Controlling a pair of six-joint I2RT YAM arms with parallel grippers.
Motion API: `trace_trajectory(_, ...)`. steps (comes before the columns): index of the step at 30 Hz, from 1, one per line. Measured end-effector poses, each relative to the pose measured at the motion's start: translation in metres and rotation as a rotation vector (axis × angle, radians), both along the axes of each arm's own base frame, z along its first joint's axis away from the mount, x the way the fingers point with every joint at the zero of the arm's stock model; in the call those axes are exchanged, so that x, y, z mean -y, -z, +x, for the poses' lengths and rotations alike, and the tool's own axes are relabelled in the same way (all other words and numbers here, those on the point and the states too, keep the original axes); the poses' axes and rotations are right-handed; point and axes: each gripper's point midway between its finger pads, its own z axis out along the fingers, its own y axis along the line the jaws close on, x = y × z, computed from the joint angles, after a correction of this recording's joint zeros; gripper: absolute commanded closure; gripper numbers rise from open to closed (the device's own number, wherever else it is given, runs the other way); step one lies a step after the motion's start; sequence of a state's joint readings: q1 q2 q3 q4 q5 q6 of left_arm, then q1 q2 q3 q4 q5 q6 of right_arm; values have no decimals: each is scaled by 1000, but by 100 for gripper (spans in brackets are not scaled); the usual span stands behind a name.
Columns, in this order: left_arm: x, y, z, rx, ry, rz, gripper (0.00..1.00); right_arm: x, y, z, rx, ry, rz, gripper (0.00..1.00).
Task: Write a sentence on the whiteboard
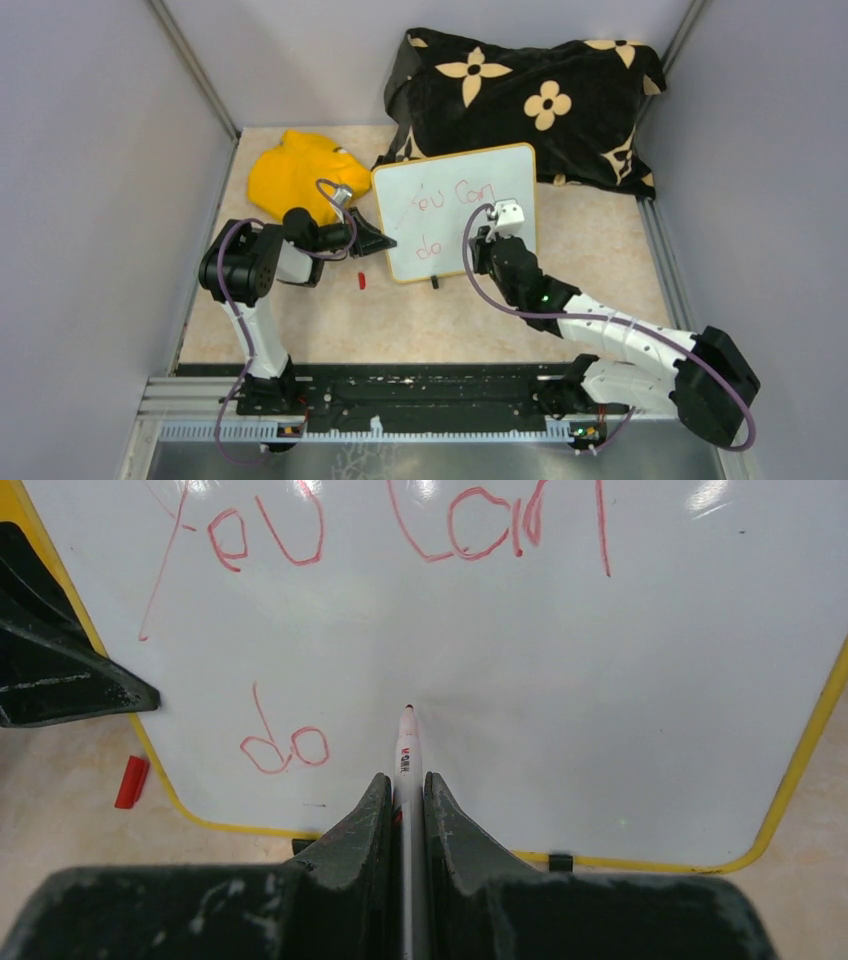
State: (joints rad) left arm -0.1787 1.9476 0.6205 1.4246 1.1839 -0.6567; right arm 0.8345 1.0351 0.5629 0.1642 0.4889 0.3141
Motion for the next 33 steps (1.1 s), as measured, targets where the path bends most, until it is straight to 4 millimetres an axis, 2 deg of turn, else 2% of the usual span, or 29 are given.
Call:
trace_trajectory(9,0,0,0,-2,0,1,100,-16,11,2,-21,-38,-19,100)
trace_trajectory(15,0,0,0,-1,2,1,100,-21,7,6,-15,-39,-11,100)
trace_trajectory(33,0,0,0,-4,3,1,100,-22,8,8,-18,-35,-10,100)
